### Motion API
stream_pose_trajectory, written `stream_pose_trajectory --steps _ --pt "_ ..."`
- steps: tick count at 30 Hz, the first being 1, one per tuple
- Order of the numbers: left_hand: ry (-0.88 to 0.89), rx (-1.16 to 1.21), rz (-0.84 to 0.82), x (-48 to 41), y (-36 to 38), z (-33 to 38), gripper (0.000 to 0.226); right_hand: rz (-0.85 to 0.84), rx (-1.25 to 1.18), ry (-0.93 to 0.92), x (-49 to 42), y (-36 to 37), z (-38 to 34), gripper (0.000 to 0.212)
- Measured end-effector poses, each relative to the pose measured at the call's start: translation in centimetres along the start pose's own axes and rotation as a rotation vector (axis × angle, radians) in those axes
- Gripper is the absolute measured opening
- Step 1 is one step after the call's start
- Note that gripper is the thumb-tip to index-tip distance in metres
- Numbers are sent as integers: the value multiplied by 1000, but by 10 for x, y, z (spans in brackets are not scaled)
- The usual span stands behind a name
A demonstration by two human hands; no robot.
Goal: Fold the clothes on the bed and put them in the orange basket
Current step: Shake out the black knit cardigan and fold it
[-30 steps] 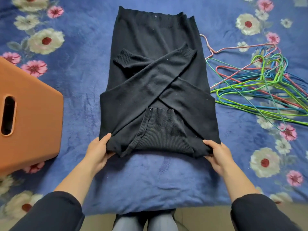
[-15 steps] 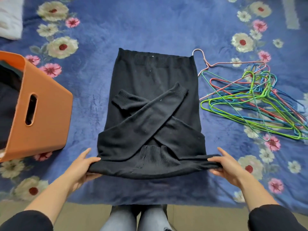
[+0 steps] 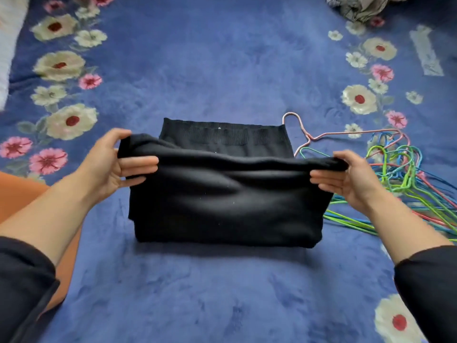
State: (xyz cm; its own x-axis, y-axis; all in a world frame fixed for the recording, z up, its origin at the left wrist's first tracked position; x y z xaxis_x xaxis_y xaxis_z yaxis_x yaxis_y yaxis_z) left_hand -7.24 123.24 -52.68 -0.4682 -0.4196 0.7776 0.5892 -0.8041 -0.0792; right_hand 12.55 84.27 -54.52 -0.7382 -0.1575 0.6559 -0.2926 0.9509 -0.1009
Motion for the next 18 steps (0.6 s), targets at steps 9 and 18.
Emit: stream_pose_trajectory --steps 9,18 --pt "62 -392 390 -75 -6 -48 55 218 231 -176 -46 11 25 15" --pt "-124 75 277 -59 12 -159 37 324 567 253 11 -2 157 73"
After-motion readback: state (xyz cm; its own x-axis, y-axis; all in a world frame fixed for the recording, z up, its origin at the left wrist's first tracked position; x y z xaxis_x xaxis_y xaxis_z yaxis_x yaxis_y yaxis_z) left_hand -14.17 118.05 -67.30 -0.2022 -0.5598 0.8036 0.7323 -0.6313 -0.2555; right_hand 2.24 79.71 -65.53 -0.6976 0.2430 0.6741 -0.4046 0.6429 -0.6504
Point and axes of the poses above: each hand's wrist, its own x-axis away from the middle knuckle, its own y-axis out of the palm, z = x × y, the point moved 7 cm from there along -x, towards the middle knuckle, and after that the axes turned 5 degrees about -y, right-handed, at the moved point
